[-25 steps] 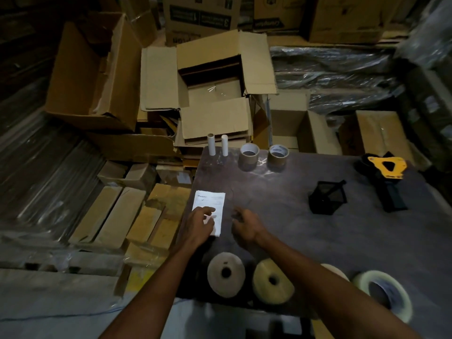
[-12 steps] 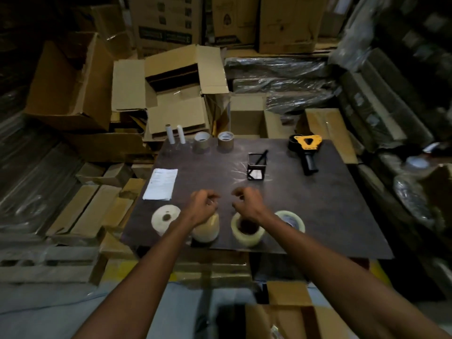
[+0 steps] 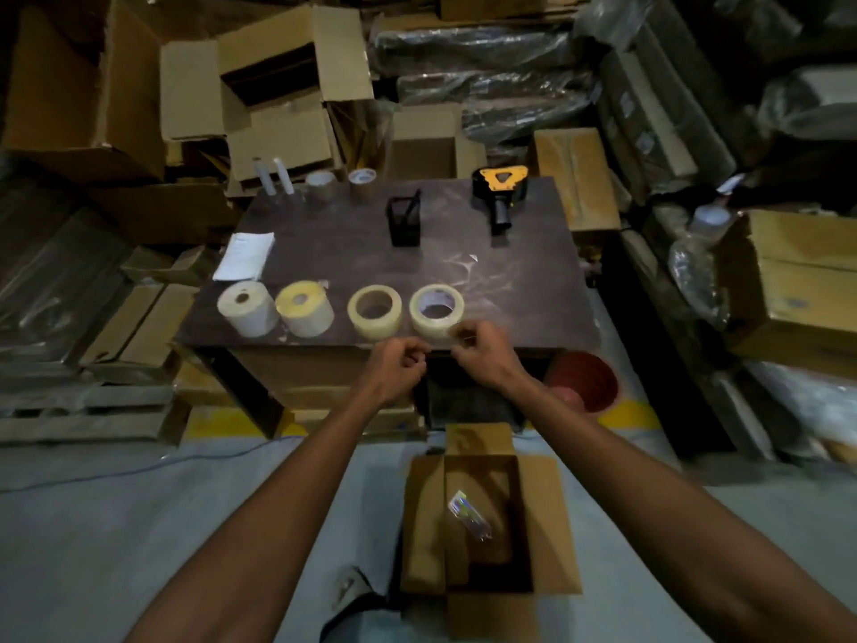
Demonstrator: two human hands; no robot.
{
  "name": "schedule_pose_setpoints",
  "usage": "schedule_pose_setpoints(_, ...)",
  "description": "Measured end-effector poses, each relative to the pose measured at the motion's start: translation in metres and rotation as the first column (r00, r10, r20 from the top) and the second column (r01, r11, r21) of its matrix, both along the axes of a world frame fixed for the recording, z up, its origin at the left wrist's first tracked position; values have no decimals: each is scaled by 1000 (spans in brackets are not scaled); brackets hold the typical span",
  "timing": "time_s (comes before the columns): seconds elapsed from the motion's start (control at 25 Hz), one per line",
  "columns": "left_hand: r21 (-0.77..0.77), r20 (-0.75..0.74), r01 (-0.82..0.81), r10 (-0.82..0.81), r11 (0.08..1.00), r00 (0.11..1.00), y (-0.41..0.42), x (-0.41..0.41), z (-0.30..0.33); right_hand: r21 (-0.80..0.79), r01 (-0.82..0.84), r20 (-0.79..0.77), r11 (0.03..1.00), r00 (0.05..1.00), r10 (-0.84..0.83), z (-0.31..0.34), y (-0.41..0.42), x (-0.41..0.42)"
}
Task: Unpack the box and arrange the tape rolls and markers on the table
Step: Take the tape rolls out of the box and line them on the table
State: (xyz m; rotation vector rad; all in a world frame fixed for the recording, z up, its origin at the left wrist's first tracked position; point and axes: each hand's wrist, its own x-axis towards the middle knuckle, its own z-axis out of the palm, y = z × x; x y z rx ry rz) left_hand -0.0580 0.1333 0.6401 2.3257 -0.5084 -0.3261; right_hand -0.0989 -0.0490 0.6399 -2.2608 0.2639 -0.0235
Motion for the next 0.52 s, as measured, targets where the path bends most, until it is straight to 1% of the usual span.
schedule_pose_setpoints(0.12, 5, -72, 14, -13, 1000, 997, -16, -39, -23, 15, 49, -39, 999, 998, -49, -21, -14, -39)
schedule_pose_setpoints(0.24, -27, -180, 19, -24, 999, 983, -24, -68, -56, 24, 116, -111, 993, 987, -113, -44, -20, -73)
schedule_pose_setpoints(0.32, -8, -242, 18, -20, 1000, 970, -21, -87, -81, 29, 132, -169, 991, 978, -125, -63, -19, -93)
schedule_pose_setpoints(0.44, 19, -297, -1, 6, 1000, 955, -15, -121, -111, 48, 174, -257, 984, 954, -156, -98, -18, -122)
schedule_pose_setpoints(0.52, 13, -330, -9, 13, 1000, 944, -14, -140, -131, 30, 193, -306, 981, 936, -175, -124, -16, -141)
